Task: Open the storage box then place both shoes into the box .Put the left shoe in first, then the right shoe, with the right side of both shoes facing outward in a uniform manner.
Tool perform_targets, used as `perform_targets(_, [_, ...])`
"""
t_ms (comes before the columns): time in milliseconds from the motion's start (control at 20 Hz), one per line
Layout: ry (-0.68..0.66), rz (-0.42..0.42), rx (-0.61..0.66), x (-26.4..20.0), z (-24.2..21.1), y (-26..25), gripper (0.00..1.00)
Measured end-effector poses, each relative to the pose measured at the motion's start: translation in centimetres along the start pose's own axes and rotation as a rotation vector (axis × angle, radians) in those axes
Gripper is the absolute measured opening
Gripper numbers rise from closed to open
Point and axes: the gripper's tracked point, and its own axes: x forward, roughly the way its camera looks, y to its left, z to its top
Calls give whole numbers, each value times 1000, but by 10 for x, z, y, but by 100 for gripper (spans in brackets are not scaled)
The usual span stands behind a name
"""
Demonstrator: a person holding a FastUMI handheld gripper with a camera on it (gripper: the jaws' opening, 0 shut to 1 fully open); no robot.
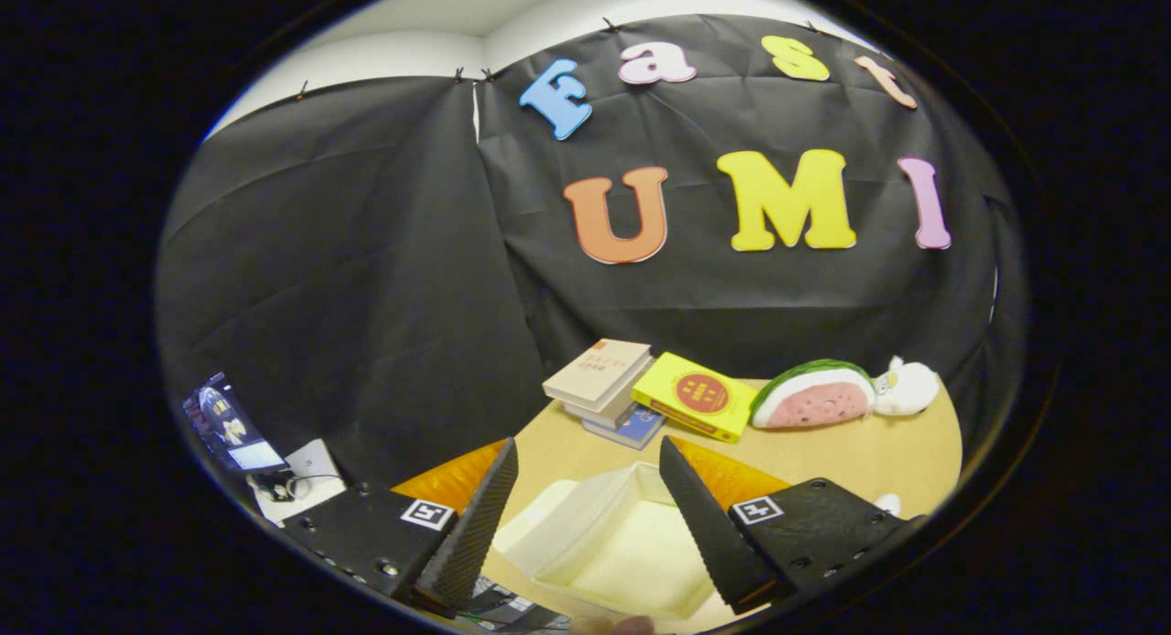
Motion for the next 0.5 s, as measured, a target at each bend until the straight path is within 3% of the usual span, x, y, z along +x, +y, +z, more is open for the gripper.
perform_targets(500, [-29, -208, 86, -84, -27, -190, 95])
